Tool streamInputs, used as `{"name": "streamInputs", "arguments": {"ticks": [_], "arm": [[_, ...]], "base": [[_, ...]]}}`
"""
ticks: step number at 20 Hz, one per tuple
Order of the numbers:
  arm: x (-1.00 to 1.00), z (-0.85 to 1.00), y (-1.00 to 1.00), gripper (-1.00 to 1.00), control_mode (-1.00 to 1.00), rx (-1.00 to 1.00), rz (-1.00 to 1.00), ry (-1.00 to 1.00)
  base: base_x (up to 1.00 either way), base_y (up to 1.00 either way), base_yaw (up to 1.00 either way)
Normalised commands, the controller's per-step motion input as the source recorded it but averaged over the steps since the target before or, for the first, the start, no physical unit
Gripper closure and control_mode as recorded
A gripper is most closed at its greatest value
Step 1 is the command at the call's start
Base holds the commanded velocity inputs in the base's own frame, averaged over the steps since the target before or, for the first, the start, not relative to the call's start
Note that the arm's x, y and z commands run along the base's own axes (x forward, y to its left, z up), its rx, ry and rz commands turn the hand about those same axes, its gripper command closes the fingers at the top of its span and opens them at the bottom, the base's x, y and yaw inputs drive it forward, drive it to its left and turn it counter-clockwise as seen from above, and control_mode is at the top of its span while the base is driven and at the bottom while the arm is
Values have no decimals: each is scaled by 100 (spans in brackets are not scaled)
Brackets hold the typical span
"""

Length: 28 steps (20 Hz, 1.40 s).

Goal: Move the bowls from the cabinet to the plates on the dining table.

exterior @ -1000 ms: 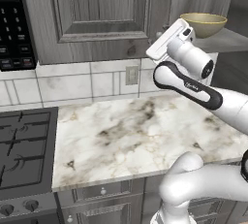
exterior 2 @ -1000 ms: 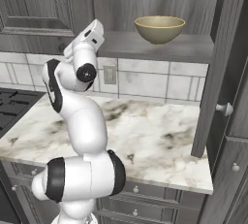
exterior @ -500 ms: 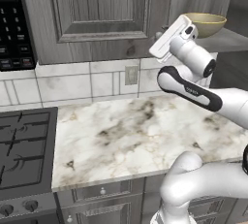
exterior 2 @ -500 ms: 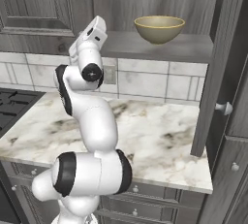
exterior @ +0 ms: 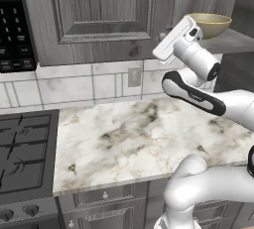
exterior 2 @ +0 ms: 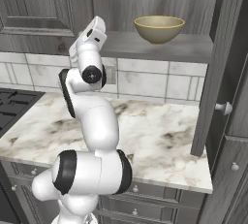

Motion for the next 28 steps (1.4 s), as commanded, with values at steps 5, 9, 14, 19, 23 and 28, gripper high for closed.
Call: {"name": "streamInputs", "arguments": {"ticks": [5,9,14,19,23,28], "arm": [[-25,0,36,100,-100,0,0,-7],[-71,0,45,100,-100,0,0,-9],[-93,2,45,100,-100,0,1,-9],[-92,1,47,100,-100,1,1,-9],[-84,0,53,100,-100,1,1,-7],[-83,0,69,-100,-100,0,1,-8]], "base": [[0,0,0],[0,0,0],[0,0,0],[0,0,0],[0,0,0],[0,0,0]]}}
